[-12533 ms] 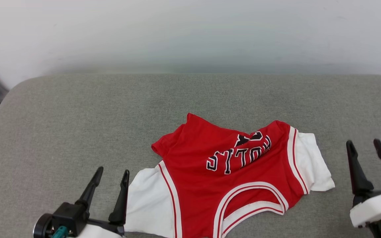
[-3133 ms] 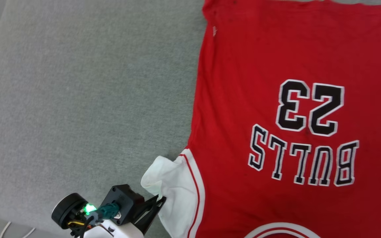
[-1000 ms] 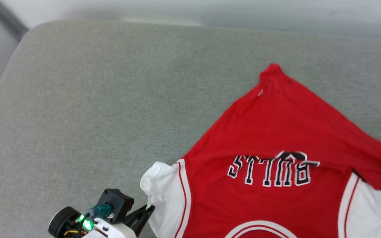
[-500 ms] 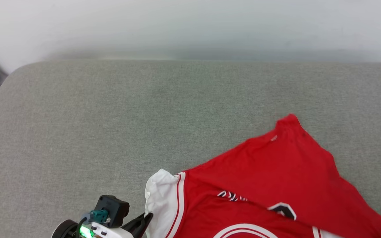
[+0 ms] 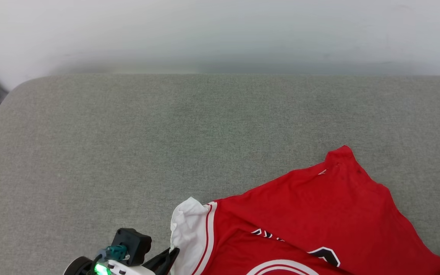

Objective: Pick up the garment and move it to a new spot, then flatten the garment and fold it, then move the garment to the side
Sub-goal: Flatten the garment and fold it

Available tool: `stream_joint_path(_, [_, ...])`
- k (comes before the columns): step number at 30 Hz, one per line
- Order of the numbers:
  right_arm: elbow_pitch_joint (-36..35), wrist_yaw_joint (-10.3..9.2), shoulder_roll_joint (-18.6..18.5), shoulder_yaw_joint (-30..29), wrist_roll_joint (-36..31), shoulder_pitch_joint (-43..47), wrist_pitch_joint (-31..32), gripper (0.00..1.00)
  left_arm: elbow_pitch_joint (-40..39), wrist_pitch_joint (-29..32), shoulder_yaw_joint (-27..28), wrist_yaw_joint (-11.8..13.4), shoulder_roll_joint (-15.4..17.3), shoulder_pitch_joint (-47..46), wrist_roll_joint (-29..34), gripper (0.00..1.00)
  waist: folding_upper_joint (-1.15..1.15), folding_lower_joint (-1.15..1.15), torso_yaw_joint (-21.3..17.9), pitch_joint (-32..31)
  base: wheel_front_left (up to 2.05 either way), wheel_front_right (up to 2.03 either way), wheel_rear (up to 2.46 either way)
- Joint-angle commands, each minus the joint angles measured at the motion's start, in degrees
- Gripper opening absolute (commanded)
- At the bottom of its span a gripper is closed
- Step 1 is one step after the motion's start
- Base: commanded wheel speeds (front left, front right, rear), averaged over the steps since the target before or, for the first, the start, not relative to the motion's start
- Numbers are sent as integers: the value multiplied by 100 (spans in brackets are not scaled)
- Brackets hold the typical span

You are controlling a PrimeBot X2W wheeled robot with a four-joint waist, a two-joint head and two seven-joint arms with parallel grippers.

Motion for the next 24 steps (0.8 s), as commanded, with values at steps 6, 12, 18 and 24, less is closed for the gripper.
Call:
stream_joint_path(6, [-394, -2, -161, 23, 254, -521, -34, 100, -89, -17, -41, 18, 12, 32, 61, 0, 0, 1, 124, 84, 0, 0, 0])
stream_joint_path(12, [-791, -2, -218, 221, 318, -1311, 70, 100, -265, 14, -78, 13, 29, -128, 155, 0, 0, 1, 333, 375, 0, 0, 0])
stream_joint_path(18, [-689, -2, -99, 624, 88, -2257, 207, 100, -377, 37, -146, -36, -14, -333, 255, 0, 0, 1, 647, 797, 0, 0, 0])
stream_joint_path(24, [-96, -2, -122, 974, -256, -2979, 186, 100, -367, 5, -242, -113, -128, -567, 332, 0, 0, 1, 1019, 1196, 0, 0, 0])
